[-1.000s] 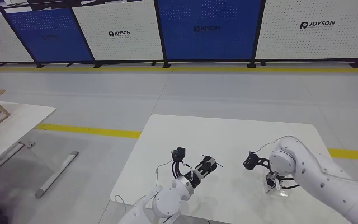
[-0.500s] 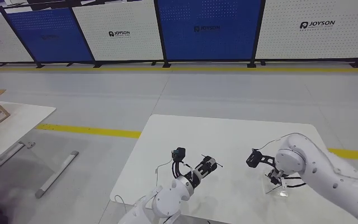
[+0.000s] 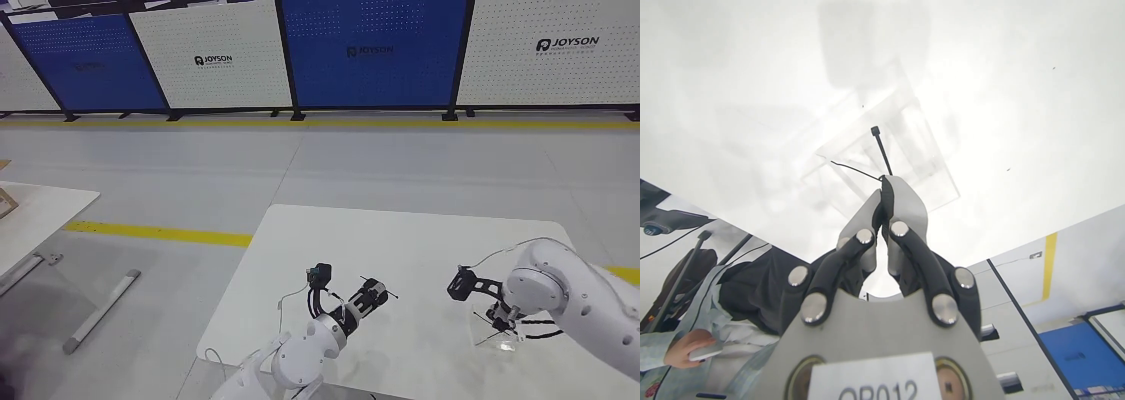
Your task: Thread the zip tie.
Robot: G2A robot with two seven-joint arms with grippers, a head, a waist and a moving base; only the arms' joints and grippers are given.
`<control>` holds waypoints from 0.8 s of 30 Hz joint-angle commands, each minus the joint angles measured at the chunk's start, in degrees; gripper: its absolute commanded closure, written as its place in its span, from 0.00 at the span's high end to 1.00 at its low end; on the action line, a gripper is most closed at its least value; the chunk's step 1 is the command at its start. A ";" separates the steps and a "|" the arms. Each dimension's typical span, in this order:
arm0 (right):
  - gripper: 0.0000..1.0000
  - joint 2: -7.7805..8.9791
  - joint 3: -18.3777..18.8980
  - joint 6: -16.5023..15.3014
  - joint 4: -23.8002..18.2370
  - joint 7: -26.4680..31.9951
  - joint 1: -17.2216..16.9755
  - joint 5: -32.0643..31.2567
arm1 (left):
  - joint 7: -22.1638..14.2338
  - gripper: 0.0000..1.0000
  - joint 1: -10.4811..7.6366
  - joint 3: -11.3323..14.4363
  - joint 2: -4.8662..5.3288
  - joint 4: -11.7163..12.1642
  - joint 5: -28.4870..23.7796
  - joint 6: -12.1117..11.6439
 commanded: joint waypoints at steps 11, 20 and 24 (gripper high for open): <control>0.24 -1.73 0.00 0.00 2.14 0.00 -0.24 -0.73 | 0.00 0.00 0.00 0.00 0.00 0.00 0.00 0.00; 0.24 -3.60 0.00 0.00 4.68 0.00 -0.79 -0.86 | 0.00 0.00 0.00 0.00 0.00 0.00 0.00 0.00; 0.23 -4.47 0.00 0.00 6.11 0.00 -0.97 -1.13 | 0.00 0.00 0.00 0.00 0.00 0.00 0.00 0.00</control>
